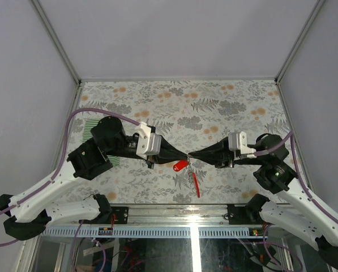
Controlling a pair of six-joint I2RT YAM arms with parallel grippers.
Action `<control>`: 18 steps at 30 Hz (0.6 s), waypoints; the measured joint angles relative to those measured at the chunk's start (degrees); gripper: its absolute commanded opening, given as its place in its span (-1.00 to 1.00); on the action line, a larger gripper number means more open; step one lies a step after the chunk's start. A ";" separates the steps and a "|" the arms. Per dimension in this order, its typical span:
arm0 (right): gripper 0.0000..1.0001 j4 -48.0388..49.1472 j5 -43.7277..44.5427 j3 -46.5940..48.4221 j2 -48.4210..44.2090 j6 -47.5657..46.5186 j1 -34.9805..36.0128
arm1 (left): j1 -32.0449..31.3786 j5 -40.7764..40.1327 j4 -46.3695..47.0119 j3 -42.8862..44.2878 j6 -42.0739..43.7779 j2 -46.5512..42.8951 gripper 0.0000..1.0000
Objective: Put the keys on the keyring
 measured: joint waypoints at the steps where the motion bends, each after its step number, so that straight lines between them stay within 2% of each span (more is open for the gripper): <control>1: -1.00 -0.50 0.07 0.00 -0.24 -0.39 0.00 | 0.00 0.00 0.20 0.00 0.00 0.00 -1.00; 11: -1.00 -4.15 4.94 0.00 -3.67 -7.26 0.02 | 0.00 -0.02 2.03 -0.70 -0.07 0.02 -0.96; 14: -1.00 -4.39 6.45 0.00 -4.46 -10.10 0.04 | 0.00 -0.13 2.89 -1.07 -0.09 0.00 -0.73; 18: -1.00 -4.42 8.44 0.00 -5.03 -14.64 0.04 | 0.00 -0.15 4.07 -1.60 -1.01 -0.04 -0.59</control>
